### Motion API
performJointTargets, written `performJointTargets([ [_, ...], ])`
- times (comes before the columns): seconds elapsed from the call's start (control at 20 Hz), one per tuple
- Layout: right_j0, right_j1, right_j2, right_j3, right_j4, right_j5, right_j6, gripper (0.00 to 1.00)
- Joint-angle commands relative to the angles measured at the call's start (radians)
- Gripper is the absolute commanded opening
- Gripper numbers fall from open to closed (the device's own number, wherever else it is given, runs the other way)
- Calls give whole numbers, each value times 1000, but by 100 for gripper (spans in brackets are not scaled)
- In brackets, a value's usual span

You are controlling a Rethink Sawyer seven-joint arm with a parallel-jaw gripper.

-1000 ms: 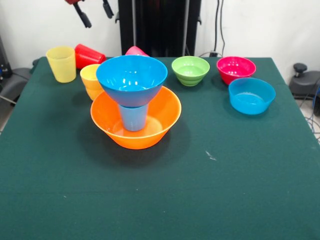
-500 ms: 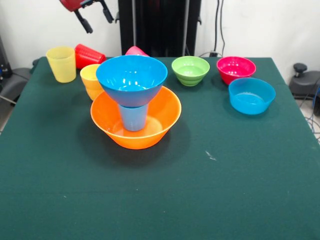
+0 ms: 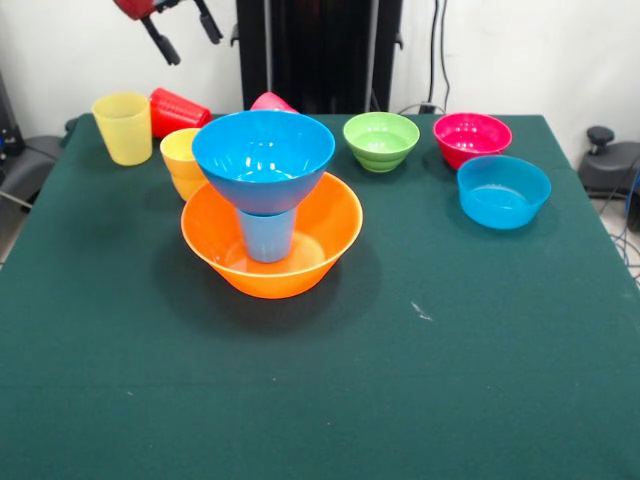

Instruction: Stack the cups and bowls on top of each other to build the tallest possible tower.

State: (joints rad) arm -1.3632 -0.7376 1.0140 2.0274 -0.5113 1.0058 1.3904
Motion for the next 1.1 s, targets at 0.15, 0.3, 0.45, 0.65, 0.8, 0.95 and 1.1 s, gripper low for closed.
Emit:
performJointTargets([
  [0.15,18,-28,60,-15,-102,-22,-227,100],
  [0.3,17,-41,60,-19,-129,-40,-222,100],
  [0.45,19,-52,66,-17,-147,-54,-205,100],
  [0.65,25,-70,69,-15,-191,-95,-177,100],
  [0.8,32,-59,54,-21,-219,-111,-168,100],
  [0.95,40,-44,40,-33,-246,-125,-168,100],
  [1.1,44,-38,32,-41,-270,-136,-165,100],
])
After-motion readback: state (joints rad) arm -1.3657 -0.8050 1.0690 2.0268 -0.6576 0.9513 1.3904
